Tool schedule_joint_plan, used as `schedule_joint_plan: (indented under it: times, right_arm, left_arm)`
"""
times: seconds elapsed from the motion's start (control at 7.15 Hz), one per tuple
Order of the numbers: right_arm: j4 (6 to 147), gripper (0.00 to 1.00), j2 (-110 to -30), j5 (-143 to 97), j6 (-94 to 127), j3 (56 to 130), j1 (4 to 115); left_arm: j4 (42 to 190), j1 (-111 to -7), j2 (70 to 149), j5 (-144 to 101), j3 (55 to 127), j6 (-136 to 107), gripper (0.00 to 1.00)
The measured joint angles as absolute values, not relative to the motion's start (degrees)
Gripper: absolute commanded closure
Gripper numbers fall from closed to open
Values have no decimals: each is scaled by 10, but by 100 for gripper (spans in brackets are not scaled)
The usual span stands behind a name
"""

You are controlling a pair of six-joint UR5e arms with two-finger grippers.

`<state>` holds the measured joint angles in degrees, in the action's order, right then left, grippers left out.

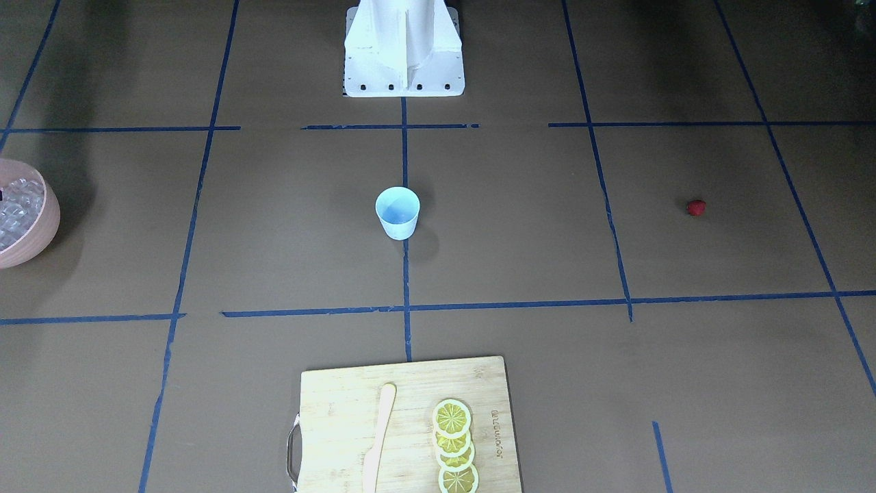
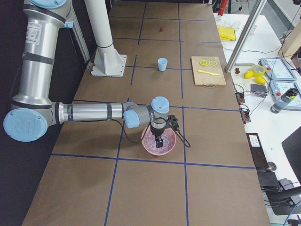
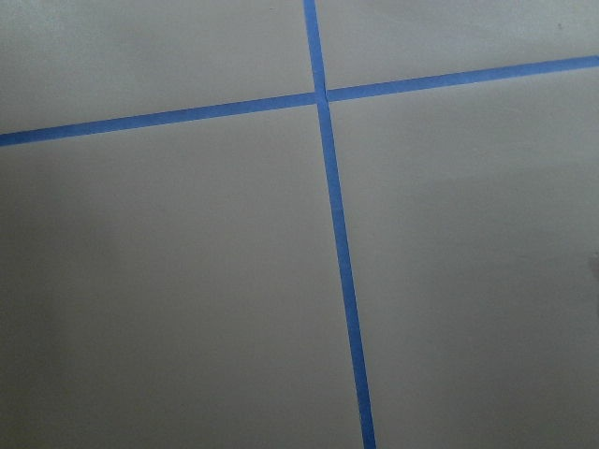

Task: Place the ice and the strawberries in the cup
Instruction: 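Lower the right gripper into the bowl and grasp another ice cube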

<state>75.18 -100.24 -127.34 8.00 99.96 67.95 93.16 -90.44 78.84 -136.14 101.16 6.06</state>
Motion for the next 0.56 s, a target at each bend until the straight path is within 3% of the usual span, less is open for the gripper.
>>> schedule_joint_plan:
  times: [0.14,0.56]
  right_arm:
    - [752,33,-1002,-1273,80,995,679]
    - [751,65,-1001,-1272,80,989,679]
  left_arm:
    - [932,-904,788,-1361,1011,61,0]
    - [932,-904,788,-1361,1011,61,0]
